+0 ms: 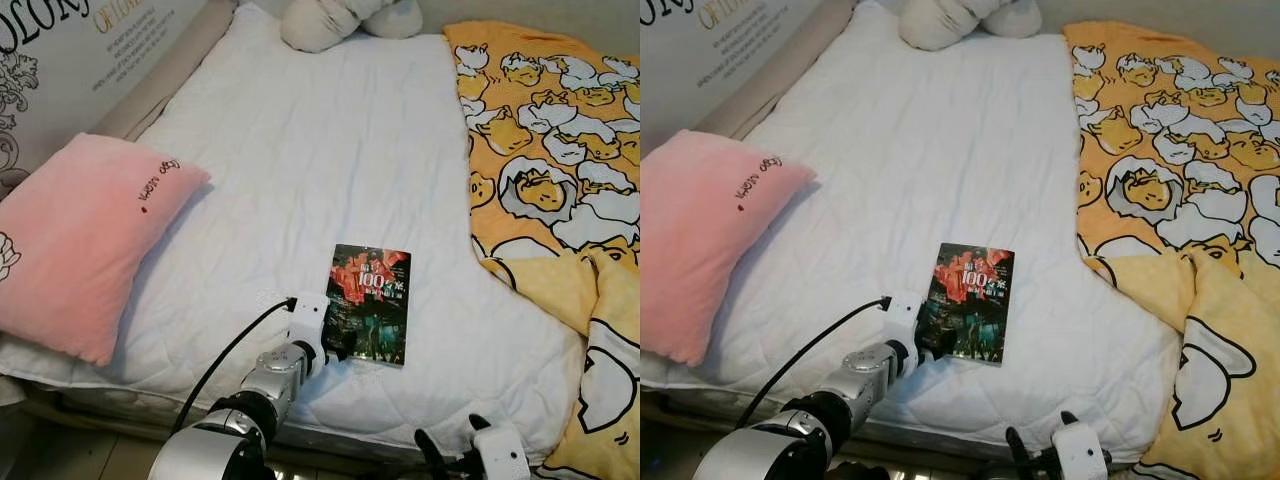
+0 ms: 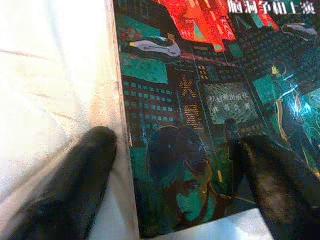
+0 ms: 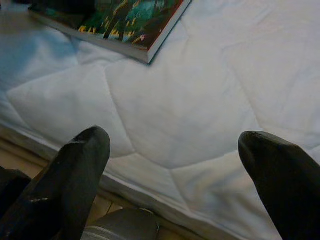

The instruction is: Clean up the room

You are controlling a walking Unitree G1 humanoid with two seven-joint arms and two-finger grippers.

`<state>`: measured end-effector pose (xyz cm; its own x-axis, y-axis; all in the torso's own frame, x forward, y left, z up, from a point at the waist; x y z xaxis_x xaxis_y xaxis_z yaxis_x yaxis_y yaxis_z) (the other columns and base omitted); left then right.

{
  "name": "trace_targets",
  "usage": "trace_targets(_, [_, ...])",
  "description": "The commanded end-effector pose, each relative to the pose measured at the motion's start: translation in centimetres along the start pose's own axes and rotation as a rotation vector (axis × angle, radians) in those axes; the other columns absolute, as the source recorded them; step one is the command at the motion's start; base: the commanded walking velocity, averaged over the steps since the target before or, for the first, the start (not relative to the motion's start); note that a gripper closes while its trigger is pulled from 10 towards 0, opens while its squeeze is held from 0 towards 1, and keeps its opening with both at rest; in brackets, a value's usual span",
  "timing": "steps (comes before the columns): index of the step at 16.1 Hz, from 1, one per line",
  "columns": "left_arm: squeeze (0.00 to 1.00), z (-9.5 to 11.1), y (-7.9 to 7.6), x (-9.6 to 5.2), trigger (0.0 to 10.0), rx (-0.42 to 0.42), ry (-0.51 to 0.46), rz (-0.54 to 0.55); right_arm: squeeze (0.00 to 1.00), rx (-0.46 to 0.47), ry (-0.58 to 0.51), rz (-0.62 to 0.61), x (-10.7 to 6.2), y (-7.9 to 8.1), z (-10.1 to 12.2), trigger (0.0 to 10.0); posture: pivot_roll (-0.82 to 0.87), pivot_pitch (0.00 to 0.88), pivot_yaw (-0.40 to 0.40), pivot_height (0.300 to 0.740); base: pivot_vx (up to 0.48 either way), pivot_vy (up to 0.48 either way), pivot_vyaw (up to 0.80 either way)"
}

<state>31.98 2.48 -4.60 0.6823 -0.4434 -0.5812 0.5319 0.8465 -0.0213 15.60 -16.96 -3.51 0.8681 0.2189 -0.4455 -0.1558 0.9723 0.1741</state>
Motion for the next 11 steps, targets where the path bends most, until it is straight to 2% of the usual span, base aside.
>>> trace_targets(1, [0.0,-1.0,-1.9,0.2,0.0,-0.004,0.056,-0.044,0.0,0.016,-0.001,-0.02,-0.1,-0.4,0.2,10.0,-0.17,0.09,-0.012,0.732,0.0,0.0,0.0])
trace_targets(5, [0.0,-2.2,-1.3,-0.1,0.0,-0.008,0.103,-0.026,0.0,0.031,-0.029,-0.033,0.8,-0.5,1.6,10.0,-0.17,0.088,-0.01,0.732,0.0,0.0,0.0])
trace_targets(9, [0.0,-2.4,-1.8,-0.1,0.0,0.075,0.106,-0.064,0.0,0.035,-0.02,-0.037,1.0,-0.7,1.6,10.0,-0.17,0.09,-0.011,0.732,0.0,0.0,0.0])
trace_targets(11, [0.0,-2.3,-1.7,-0.1,0.0,0.066,0.095,-0.062,0.0,0.038,-0.014,-0.042,1.2,-0.8,1.5,10.0,-0.17,0.087,-0.011,0.732,0.0,0.0,0.0])
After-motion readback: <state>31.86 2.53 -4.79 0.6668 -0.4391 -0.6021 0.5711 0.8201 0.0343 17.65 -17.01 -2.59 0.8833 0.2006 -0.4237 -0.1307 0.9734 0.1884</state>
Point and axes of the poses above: a point about 5 cm out from each wrist's last joint towards the gripper, its own x axis pointing out of the wrist towards the gripper, its own z axis along the axis of the wrist's last joint, y = z × x, the point moved 6 cm from there along x, pointing out of the wrist towards the gripper, and after that the axes turned 13 degrees about x, right-handed, at the moved point
